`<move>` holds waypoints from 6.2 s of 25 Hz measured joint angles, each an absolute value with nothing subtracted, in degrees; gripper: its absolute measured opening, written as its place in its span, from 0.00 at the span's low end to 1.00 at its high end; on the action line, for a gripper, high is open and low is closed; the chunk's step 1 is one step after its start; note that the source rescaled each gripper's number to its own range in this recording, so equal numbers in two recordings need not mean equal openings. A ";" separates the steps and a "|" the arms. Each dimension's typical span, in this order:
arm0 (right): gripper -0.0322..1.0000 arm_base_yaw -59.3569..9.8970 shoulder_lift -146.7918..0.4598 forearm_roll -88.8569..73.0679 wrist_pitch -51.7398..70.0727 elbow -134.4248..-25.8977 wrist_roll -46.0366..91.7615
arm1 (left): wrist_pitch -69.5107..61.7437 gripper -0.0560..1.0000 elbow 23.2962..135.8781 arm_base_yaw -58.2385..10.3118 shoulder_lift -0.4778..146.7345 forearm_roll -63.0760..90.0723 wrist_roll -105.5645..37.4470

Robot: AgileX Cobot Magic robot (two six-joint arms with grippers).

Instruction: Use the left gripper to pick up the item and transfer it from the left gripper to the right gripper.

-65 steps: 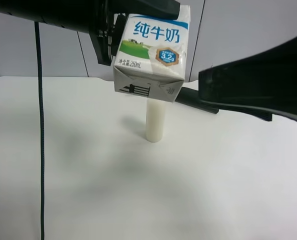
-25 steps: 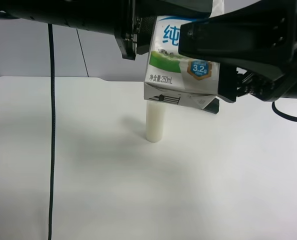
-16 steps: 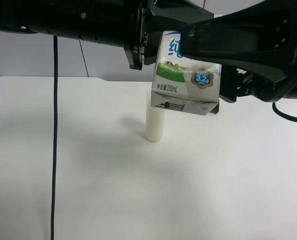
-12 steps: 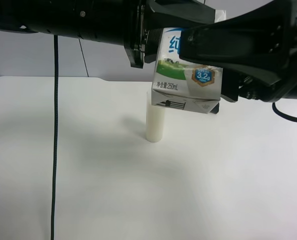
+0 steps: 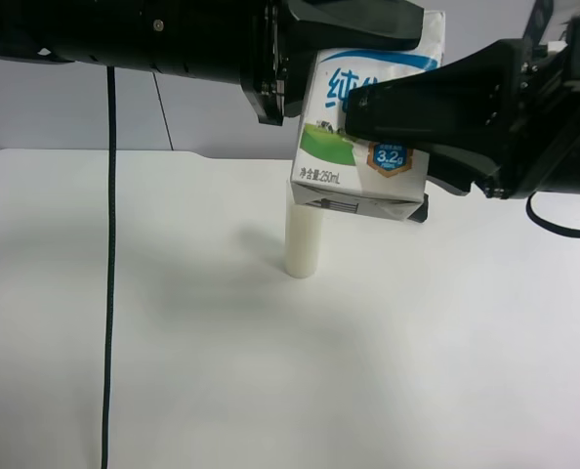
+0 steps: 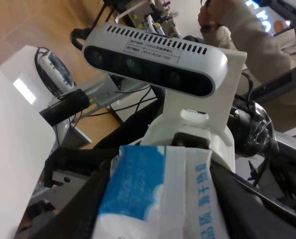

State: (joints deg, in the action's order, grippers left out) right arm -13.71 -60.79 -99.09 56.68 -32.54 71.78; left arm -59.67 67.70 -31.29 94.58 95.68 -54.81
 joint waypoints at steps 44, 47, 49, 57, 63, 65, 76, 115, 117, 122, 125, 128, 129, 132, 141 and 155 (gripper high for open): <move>0.03 -13.71 -61.09 -95.57 52.27 -32.54 71.67 | -62.54 0.99 67.27 9.84 58.34 44.84 -29.22; 0.03 -13.71 -61.09 -94.15 52.27 -32.54 71.63 | -61.75 0.99 65.19 9.84 52.80 38.09 -23.20; 0.03 -13.71 -61.09 -93.28 52.27 -32.54 71.10 | -61.69 0.99 63.18 9.84 48.66 33.36 -20.08; 0.03 -13.71 -61.09 -91.16 52.27 -32.54 69.05 | -61.69 0.99 52.85 9.84 31.22 16.04 -7.28; 0.03 -13.71 -61.09 -90.70 52.22 -32.54 67.64 | -62.27 0.99 44.93 9.84 18.59 9.18 -1.27; 0.03 -13.71 -61.09 -90.70 52.22 -32.54 67.12 | -63.15 0.99 42.91 9.84 15.21 8.16 0.00; 0.03 -13.71 -61.09 -90.70 51.10 -32.54 66.73 | -64.20 0.99 32.65 9.84 -0.05 4.35 1.13; 0.03 -13.71 -61.09 -83.98 52.43 -35.82 59.80 | -60.64 0.99 29.16 6.41 -0.35 4.11 1.25; 0.03 -13.71 -61.09 -78.06 52.38 -40.74 55.99 | -60.64 0.99 29.16 6.41 -0.35 4.11 1.25; 0.03 -13.71 -61.09 -54.74 53.31 -57.84 39.68 | -60.64 0.99 29.16 6.41 -0.35 4.11 1.25; 0.03 -13.71 -61.09 -37.41 57.09 -67.06 26.88 | -60.64 0.99 29.16 6.41 -0.35 4.11 1.25; 0.03 -13.71 -61.09 -21.57 64.13 -74.33 14.35 | -60.64 0.99 29.16 6.41 -0.35 4.11 1.25; 0.03 -13.71 -61.09 -21.57 64.13 -74.33 14.35 | -60.64 0.99 29.16 6.41 -0.35 4.11 1.25; 0.03 -13.71 -61.09 -7.93 69.83 -78.17 7.64 | -60.64 0.99 29.16 6.41 -0.35 4.11 1.25; 0.03 -13.71 -67.00 4.71 70.90 -71.05 4.73 | -60.64 0.99 29.16 6.41 -0.35 4.11 1.25; 0.03 -13.71 -90.99 4.28 52.89 -66.22 5.59 | -60.64 0.99 29.16 6.41 -0.35 4.11 1.25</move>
State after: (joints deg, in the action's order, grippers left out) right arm -13.71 -90.99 4.28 52.89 -66.22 5.59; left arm -60.64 29.16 6.41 -0.35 4.11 1.25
